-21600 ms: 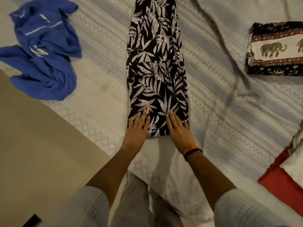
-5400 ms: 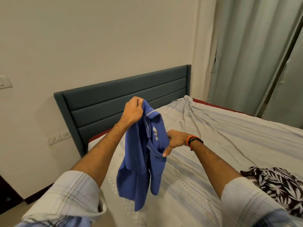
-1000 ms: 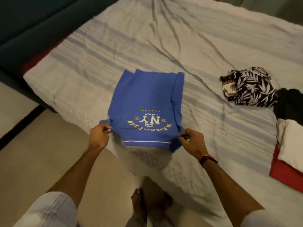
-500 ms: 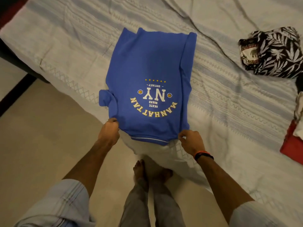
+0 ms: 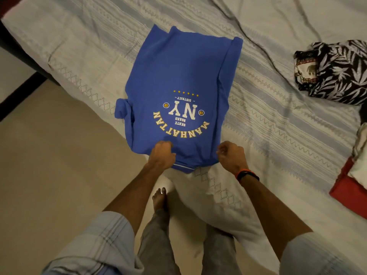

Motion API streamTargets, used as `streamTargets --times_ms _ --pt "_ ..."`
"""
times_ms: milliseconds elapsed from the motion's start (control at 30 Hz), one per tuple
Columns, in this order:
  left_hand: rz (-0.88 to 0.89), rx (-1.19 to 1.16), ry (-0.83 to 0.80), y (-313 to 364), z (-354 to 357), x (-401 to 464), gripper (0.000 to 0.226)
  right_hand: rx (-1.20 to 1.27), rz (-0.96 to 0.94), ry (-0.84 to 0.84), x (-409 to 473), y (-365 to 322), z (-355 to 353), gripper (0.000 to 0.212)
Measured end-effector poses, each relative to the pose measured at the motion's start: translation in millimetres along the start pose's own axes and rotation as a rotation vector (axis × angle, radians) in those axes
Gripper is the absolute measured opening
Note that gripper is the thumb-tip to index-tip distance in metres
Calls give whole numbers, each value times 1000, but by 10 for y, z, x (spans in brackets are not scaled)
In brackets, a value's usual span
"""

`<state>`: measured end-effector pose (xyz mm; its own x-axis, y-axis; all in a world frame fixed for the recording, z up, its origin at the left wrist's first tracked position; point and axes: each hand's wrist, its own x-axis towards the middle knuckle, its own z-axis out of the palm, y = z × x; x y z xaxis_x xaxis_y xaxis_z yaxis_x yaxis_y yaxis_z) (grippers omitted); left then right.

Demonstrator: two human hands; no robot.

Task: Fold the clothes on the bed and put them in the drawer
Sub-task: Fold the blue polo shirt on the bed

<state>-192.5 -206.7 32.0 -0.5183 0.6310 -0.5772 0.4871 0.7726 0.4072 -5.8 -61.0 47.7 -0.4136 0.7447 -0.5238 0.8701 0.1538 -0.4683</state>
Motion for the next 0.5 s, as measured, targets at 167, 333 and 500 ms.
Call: streamTargets --times_ms 167,333,500 --pt "-160 -197 -29 557 454 -47 16 46 -1 -35 444 279 -305 25" --pt "-462 -411 -71 952 1006 -94 23 67 -30 -186 981 548 -484 22" --pt "-819 -1295 -36 1278 1444 -124 24 136 -21 -340 1572 818 -344 28"
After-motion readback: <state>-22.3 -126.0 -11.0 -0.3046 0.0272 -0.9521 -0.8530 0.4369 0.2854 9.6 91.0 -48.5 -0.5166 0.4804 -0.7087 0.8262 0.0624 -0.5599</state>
